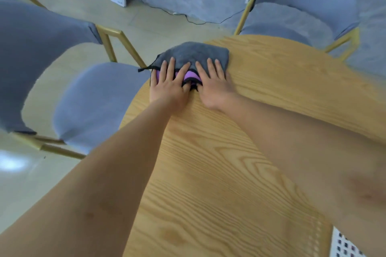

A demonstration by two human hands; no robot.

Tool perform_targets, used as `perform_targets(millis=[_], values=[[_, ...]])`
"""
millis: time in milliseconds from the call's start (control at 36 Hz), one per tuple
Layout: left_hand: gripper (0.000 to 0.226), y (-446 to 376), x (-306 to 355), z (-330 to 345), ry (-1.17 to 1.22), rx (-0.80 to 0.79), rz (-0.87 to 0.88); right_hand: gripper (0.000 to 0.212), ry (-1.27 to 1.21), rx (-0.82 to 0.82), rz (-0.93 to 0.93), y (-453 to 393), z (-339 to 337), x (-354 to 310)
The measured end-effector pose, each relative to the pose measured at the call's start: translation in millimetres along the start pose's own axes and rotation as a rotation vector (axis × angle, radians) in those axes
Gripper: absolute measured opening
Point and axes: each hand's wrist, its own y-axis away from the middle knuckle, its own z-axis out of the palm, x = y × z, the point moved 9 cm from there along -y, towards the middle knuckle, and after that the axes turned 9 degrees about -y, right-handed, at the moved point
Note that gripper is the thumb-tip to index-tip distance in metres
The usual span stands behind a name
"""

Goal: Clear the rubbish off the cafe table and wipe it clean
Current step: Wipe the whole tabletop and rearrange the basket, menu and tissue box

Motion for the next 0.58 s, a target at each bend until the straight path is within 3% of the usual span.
perform_targets(millis=[389,583], values=[[0.064,193,-80,40,0.11,-0.03,-0.241,0.066,0.05,-0.027,-0.244,137,82,-108],[0.068,304,-56,67,0.138,-0.089,-0.307,0.068,0.044,-0.062,-0.326,240,117,-107]])
